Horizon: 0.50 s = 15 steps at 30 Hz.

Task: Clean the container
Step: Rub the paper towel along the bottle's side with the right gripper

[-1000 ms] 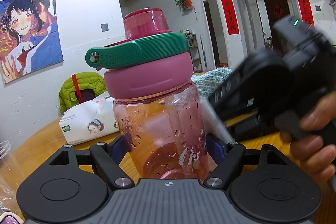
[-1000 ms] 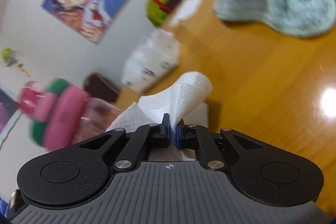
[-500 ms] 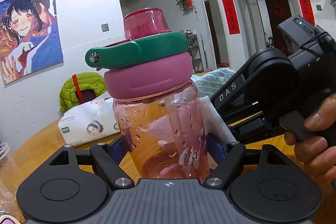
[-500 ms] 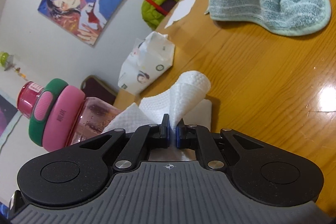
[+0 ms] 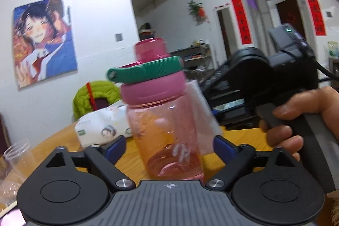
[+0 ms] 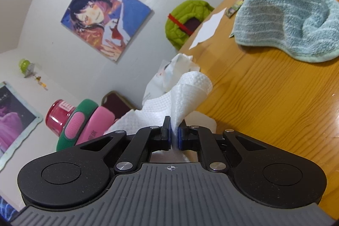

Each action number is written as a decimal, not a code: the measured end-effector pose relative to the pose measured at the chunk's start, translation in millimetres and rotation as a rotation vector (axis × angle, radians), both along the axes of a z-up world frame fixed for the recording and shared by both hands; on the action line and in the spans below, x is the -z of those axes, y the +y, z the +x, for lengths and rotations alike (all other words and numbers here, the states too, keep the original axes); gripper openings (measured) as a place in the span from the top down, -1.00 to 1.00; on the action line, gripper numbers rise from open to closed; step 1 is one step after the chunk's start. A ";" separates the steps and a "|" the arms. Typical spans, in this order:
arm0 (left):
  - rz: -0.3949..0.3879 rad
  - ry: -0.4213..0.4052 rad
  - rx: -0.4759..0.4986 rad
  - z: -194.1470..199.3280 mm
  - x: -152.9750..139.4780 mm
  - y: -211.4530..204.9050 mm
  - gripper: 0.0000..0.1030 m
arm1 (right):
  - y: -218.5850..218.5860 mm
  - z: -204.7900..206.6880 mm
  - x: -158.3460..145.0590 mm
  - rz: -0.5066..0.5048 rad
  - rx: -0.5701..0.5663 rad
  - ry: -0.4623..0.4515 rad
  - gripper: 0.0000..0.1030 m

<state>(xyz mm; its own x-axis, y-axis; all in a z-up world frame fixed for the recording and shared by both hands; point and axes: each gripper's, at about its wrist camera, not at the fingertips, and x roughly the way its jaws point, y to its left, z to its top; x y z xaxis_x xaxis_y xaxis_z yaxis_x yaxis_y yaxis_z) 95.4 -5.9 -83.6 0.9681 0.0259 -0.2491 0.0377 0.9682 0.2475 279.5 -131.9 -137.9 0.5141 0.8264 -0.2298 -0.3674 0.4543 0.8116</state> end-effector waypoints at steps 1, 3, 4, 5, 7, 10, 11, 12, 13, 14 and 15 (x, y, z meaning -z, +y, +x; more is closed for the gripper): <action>0.001 0.000 0.002 2.3 0.0 0.4 -0.61 | 2.2 -0.6 -0.2 -0.006 -0.009 -0.001 0.77; 0.002 -0.001 0.005 6.8 -0.1 1.1 -0.59 | 4.3 -2.7 -0.4 -0.026 -0.006 -0.006 0.78; 0.002 -0.001 0.006 9.3 -0.2 1.6 -0.59 | 3.7 -3.6 -0.8 -0.030 -0.002 -0.006 0.78; -0.002 0.004 0.006 14.1 -0.9 4.3 -0.58 | 3.0 -4.5 -1.1 -0.034 0.002 -0.006 0.78; -0.009 0.015 0.014 22.1 -3.1 9.1 -0.58 | 1.4 -6.7 -2.1 -0.039 0.011 -0.009 0.79; -0.020 0.026 0.026 29.3 -3.3 16.2 -0.54 | -2.1 -6.7 -0.5 -0.021 0.012 0.003 0.78; -0.022 0.027 0.029 30.7 -2.7 18.2 -0.50 | -2.8 -6.0 0.5 -0.018 0.010 0.010 0.77; -0.016 0.032 0.030 29.9 -0.5 17.7 -0.43 | -3.1 -5.5 1.5 -0.020 0.013 0.017 0.77; -0.010 0.036 0.030 29.1 1.6 17.3 -0.43 | -3.2 -4.2 2.2 -0.027 0.018 0.023 0.77; -0.004 0.031 0.033 28.8 2.5 17.5 -0.43 | -2.9 -3.8 2.6 -0.039 0.023 0.026 0.77; -0.003 0.032 0.034 28.3 2.4 17.2 -0.43 | -2.3 -3.4 2.9 -0.059 0.032 0.030 0.77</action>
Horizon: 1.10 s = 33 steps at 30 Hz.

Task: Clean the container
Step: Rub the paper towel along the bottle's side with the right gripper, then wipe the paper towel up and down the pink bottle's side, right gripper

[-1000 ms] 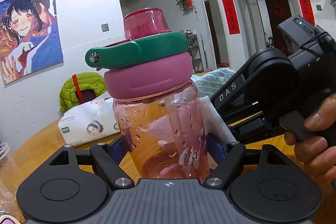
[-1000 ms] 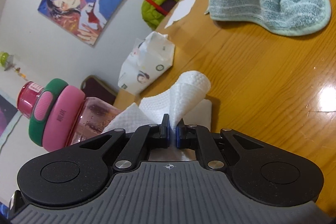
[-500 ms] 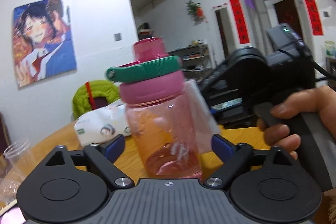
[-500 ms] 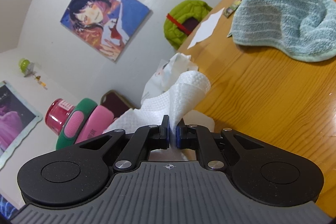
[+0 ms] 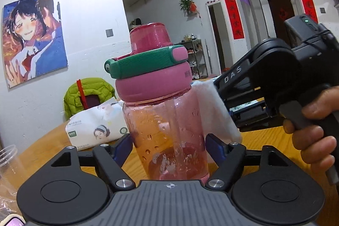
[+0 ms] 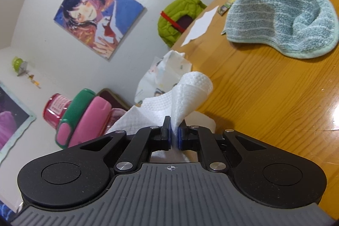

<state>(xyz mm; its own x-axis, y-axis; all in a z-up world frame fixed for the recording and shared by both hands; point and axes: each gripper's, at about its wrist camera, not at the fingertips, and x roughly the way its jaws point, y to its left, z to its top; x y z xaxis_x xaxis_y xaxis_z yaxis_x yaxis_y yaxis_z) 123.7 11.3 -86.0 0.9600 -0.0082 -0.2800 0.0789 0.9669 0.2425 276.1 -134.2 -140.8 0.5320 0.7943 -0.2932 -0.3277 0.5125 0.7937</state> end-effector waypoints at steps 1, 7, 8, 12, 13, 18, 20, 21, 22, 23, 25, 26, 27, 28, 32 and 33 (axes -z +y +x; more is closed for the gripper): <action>-0.001 0.001 0.002 -1.0 0.1 -0.5 -0.43 | 1.3 -0.1 0.0 -0.028 0.008 0.002 0.77; -0.015 0.004 0.021 -5.4 0.4 1.3 -0.42 | 16.4 0.5 1.0 -0.135 -0.016 -0.007 0.79; -0.021 0.006 0.026 -6.4 0.2 2.1 -0.41 | 11.5 -0.4 -0.6 -0.067 -0.018 -0.026 0.79; -0.023 0.005 0.039 -9.5 0.6 0.2 -0.41 | -4.9 -4.6 -9.5 0.151 -0.015 -0.088 0.79; -0.021 0.004 0.041 -10.0 1.0 -1.0 -0.41 | -3.4 -3.5 -9.0 0.147 -0.015 -0.083 0.79; -0.025 0.001 0.037 -11.0 2.2 -1.7 -0.42 | 2.8 11.5 19.3 0.084 -0.036 0.110 0.80; -0.022 -0.001 0.037 -11.1 2.9 -2.2 -0.42 | 5.6 10.9 24.8 0.011 -0.029 0.147 0.80; -0.020 -0.002 0.036 -11.2 3.3 -2.5 -0.42 | 6.7 9.7 25.4 -0.013 -0.025 0.152 0.80; -0.019 -0.003 0.036 -11.3 3.6 -2.7 -0.42 | 5.9 7.3 21.6 -0.010 -0.023 0.132 0.80; -0.020 -0.004 0.036 -11.5 3.6 -2.7 -0.42 | 2.7 3.0 15.2 0.022 -0.023 0.087 0.80; -0.020 -0.004 0.036 -11.8 3.6 -3.1 -0.42 | -6.1 -5.4 0.6 0.115 -0.023 -0.007 0.80; -0.019 -0.005 0.036 -11.7 3.7 -3.4 -0.42 | -11.6 -8.1 -4.7 0.168 -0.025 -0.038 0.80; -0.019 -0.005 0.035 -11.8 3.8 -3.5 -0.42 | -14.4 -8.9 -6.8 0.201 -0.026 -0.048 0.80; -0.019 -0.006 0.035 -11.8 3.9 -3.5 -0.42 | -14.6 -7.8 -5.7 0.211 -0.029 -0.038 0.80; -0.021 -0.008 0.035 -11.9 4.1 -3.7 -0.42 | -0.4 5.5 12.2 0.052 -0.031 0.108 0.80; -0.020 -0.008 0.035 -11.8 4.2 -3.7 -0.42 | 4.3 8.2 15.6 -0.012 -0.032 0.135 0.80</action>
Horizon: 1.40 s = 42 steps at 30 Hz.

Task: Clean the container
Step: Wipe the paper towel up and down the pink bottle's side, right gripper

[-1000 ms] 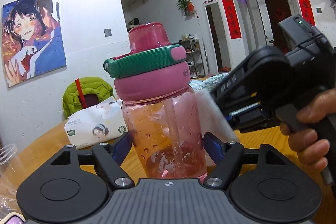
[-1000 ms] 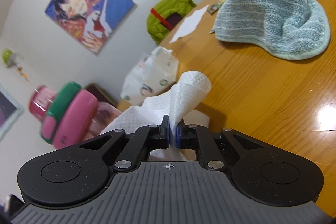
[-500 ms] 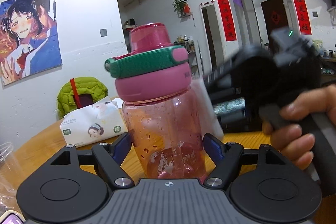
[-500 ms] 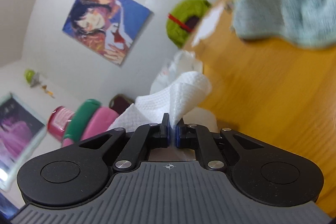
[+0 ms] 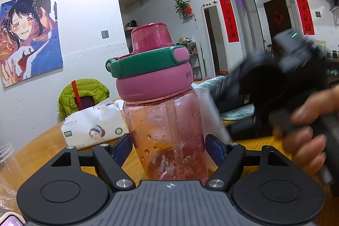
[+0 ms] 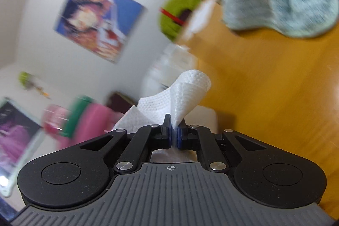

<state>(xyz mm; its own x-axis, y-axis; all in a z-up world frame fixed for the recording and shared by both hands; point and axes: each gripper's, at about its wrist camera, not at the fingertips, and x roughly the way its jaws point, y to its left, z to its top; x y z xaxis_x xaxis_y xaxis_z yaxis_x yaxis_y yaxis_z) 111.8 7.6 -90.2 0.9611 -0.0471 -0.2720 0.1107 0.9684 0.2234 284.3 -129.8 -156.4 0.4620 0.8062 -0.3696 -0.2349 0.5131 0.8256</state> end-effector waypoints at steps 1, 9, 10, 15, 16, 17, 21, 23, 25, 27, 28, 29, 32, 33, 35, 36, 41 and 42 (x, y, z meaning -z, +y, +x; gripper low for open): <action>0.000 0.000 0.000 0.0 0.1 0.0 -0.42 | 2.3 0.8 1.1 -0.030 -0.001 0.009 0.80; 0.002 0.001 0.004 -0.8 0.2 -0.4 -0.42 | -18.4 -16.4 -27.9 0.250 0.020 -0.210 0.79; 0.000 0.002 0.005 -4.0 -2.3 -1.1 -0.42 | -17.4 -14.9 -25.1 0.250 0.023 -0.194 0.79; -0.006 0.000 0.007 -3.3 -2.5 2.6 -0.42 | 3.3 6.2 5.4 -0.003 -0.002 0.024 0.79; -0.006 0.000 0.007 -3.1 -2.8 3.5 -0.42 | 6.0 7.1 6.4 -0.030 -0.003 0.026 0.79; -0.006 0.001 0.008 -3.0 -3.0 4.3 -0.42 | 7.8 6.7 5.4 -0.044 -0.003 0.016 0.79; -0.018 0.000 -0.004 -3.4 -6.0 7.4 -0.49 | 8.2 5.5 2.0 -0.037 0.005 -0.033 0.77; -0.035 -0.020 -0.030 -9.8 -9.5 4.4 -0.50 | 3.6 3.9 -2.8 0.006 0.021 -0.076 0.77; -0.062 -0.038 -0.034 -16.0 -13.2 5.2 -0.50 | -1.0 1.4 -7.6 0.039 0.059 -0.120 0.77; -0.074 -0.042 -0.032 -19.4 -14.0 2.5 -0.50 | -7.8 1.8 -8.9 0.092 0.085 -0.135 0.77; -0.058 -0.035 -0.029 -18.8 -12.0 -0.6 -0.49 | -9.2 4.3 -7.5 0.121 0.082 -0.126 0.77; -0.039 -0.030 -0.028 -18.1 -10.0 -3.8 -0.47 | -9.5 6.9 -5.3 0.147 0.068 -0.107 0.77; 0.036 -0.042 -0.047 -15.2 -4.7 -12.3 -0.45 | -2.2 8.7 -2.7 0.150 0.012 -0.072 0.77; 0.035 -0.042 -0.048 -14.6 -4.5 -11.7 -0.45 | 0.4 6.4 -5.0 0.132 0.008 -0.082 0.79; 0.036 -0.041 -0.056 -10.6 -4.0 -9.8 -0.45 | 5.4 1.3 -10.4 0.092 0.002 -0.107 0.79; 0.039 -0.038 -0.060 -7.3 -3.6 -8.8 -0.46 | 5.6 -1.0 -12.2 0.079 0.004 -0.115 0.79; -0.036 0.041 -0.036 13.7 -1.9 7.2 -0.43 | 6.8 -3.9 -11.9 0.057 0.005 -0.107 0.79; -0.047 0.048 -0.034 14.8 -1.7 9.2 -0.43 | 6.8 -3.8 -11.5 0.054 0.005 -0.103 0.79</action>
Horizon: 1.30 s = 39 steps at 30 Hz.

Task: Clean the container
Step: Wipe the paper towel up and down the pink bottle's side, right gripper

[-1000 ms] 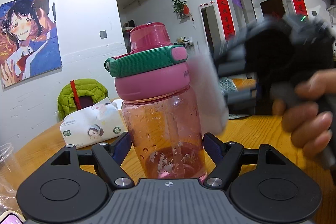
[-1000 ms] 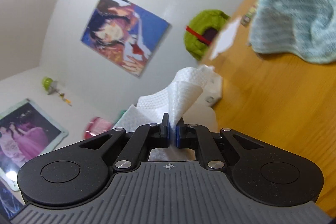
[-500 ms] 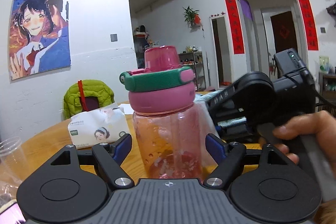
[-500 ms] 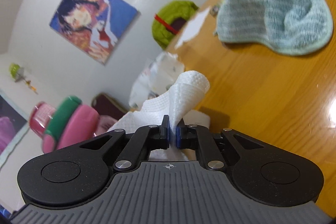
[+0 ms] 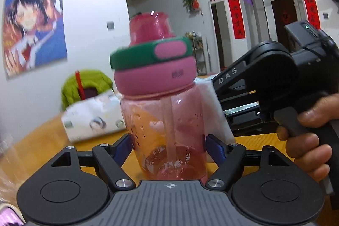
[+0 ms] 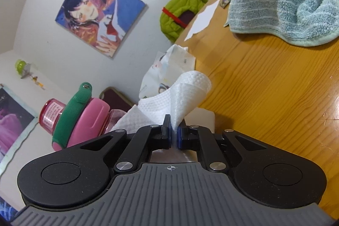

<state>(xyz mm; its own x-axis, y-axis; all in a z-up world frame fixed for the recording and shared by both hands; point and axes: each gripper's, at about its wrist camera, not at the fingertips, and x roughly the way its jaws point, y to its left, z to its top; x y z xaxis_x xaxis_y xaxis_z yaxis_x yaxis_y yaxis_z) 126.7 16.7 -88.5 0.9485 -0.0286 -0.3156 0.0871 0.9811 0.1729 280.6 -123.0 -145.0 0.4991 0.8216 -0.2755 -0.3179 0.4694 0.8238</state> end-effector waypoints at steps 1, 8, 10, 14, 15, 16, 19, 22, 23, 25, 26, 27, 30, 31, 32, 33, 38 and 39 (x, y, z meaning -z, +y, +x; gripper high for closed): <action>-0.003 0.000 0.003 -0.1 -0.1 1.1 -0.42 | 0.0 0.1 0.5 -0.002 0.000 0.003 0.78; -0.010 0.001 0.012 -2.1 1.1 3.2 -0.42 | -2.0 -0.6 2.2 -0.009 0.008 0.002 0.77; -0.009 0.001 0.014 -2.5 1.3 2.8 -0.42 | -5.7 -2.7 0.2 0.039 0.010 -0.021 0.77; -0.008 0.001 0.014 -4.7 2.3 0.5 -0.42 | -16.8 -12.0 -11.4 0.187 0.019 -0.118 0.77; -0.008 0.000 0.014 -5.7 2.4 0.0 -0.42 | -15.2 -11.3 -11.0 0.178 0.018 -0.112 0.77; -0.009 0.000 0.014 -6.5 2.5 -0.4 -0.42 | -13.5 -10.6 -10.6 0.168 0.016 -0.106 0.77; -0.009 -0.001 0.015 -6.7 2.9 -0.7 -0.42 | 0.1 1.1 3.1 -0.008 0.000 0.016 0.77; -0.008 -0.001 0.016 -6.4 3.8 -0.5 -0.42 | 7.6 6.7 13.5 -0.128 -0.006 0.090 0.78; -0.008 -0.001 0.015 -6.6 3.6 -0.7 -0.42 | 6.7 6.1 11.8 -0.121 -0.007 0.081 0.78; -0.008 0.000 0.016 -7.7 2.7 -1.1 -0.42 | -2.5 -0.4 3.7 -0.024 -0.005 0.008 0.78; -0.008 0.000 0.016 -7.3 2.8 -1.0 -0.42 | -8.1 -4.2 -1.7 0.041 -0.002 -0.034 0.78; -0.008 0.000 0.015 -6.9 2.9 -0.8 -0.42 | -13.8 -8.0 -7.0 0.106 0.001 -0.077 0.78; -0.007 0.000 0.015 -6.6 3.1 -0.9 -0.42 | -15.8 -9.5 -8.9 0.117 0.004 -0.080 0.78; -0.008 0.000 0.015 -6.5 3.2 -1.0 -0.42 | -12.6 -7.3 -6.3 0.084 0.004 -0.056 0.78; -0.008 -0.001 0.015 -6.4 3.2 -1.1 -0.42 | -7.1 -4.1 -1.9 0.021 0.003 -0.016 0.78; -0.008 -0.001 0.015 -6.5 3.3 -1.2 -0.42 | -1.8 -2.0 1.8 -0.046 0.002 0.012 0.78; -0.008 -0.001 0.013 -7.2 3.0 -2.5 -0.42 | -1.3 -4.8 0.3 -0.072 0.010 -0.003 0.79; -0.007 0.000 0.013 -7.1 2.9 -3.0 -0.42 | -6.3 -8.7 -5.3 -0.020 0.015 -0.042 0.79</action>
<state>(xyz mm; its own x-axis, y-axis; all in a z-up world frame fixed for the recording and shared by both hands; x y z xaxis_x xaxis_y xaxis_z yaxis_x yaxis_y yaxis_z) 119.5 13.7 -91.4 0.9482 -0.0429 -0.3149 0.0995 0.9811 0.1657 271.9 -129.3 -139.7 0.5228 0.8086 -0.2699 -0.3451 0.4903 0.8003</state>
